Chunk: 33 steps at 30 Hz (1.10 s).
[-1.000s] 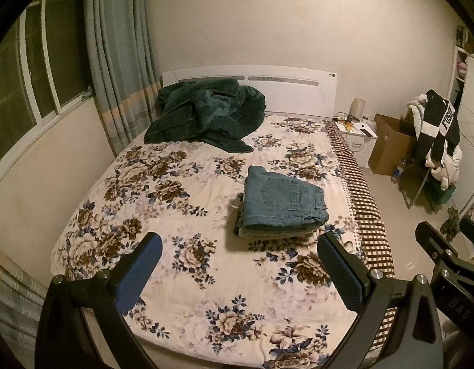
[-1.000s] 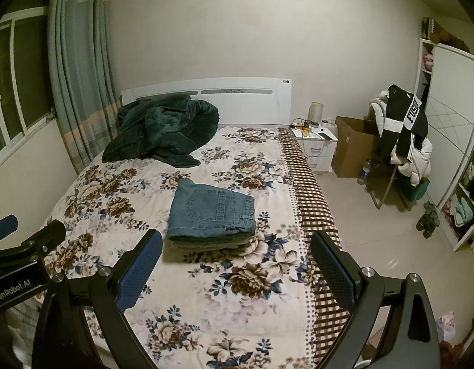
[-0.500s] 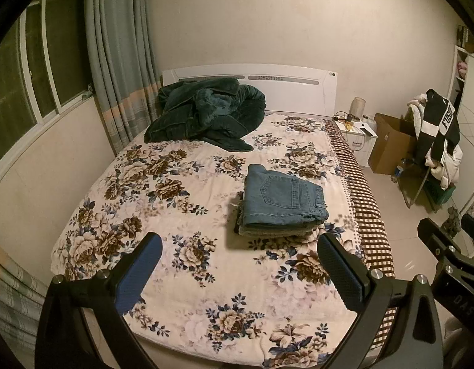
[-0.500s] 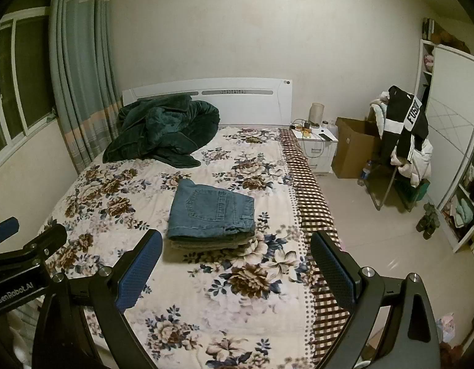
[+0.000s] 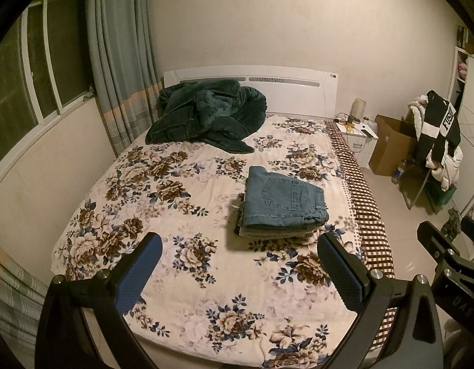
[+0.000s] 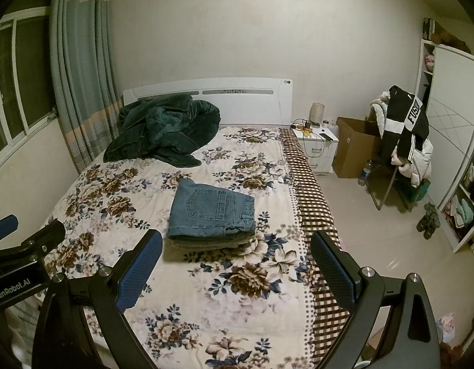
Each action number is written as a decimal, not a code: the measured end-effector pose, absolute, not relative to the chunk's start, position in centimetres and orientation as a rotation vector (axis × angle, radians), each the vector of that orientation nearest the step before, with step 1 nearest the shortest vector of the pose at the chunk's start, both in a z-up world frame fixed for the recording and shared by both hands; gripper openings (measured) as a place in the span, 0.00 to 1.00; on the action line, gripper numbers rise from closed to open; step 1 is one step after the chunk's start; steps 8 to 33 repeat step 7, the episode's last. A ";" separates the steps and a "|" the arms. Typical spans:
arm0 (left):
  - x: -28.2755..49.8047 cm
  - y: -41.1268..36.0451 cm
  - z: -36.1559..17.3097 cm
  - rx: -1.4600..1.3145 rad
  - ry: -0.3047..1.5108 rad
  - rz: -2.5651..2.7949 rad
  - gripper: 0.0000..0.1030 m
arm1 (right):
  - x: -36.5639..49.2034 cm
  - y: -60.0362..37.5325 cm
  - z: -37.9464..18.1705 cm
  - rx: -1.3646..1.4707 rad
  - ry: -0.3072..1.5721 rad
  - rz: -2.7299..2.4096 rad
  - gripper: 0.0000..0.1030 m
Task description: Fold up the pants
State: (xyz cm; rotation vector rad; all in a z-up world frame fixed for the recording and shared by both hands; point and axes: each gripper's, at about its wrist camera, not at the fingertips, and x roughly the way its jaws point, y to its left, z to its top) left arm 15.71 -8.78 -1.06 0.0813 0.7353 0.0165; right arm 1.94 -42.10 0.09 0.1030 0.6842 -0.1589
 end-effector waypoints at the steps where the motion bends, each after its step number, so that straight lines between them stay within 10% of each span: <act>1: 15.7 -8.8 -1.0 0.080 0.735 0.017 1.00 | 2.0 -42.1 0.1 0.103 0.685 -0.158 0.96; 33: 15.3 -8.7 -0.9 0.077 0.726 0.021 1.00 | 1.9 -42.1 0.1 0.104 0.682 -0.158 0.96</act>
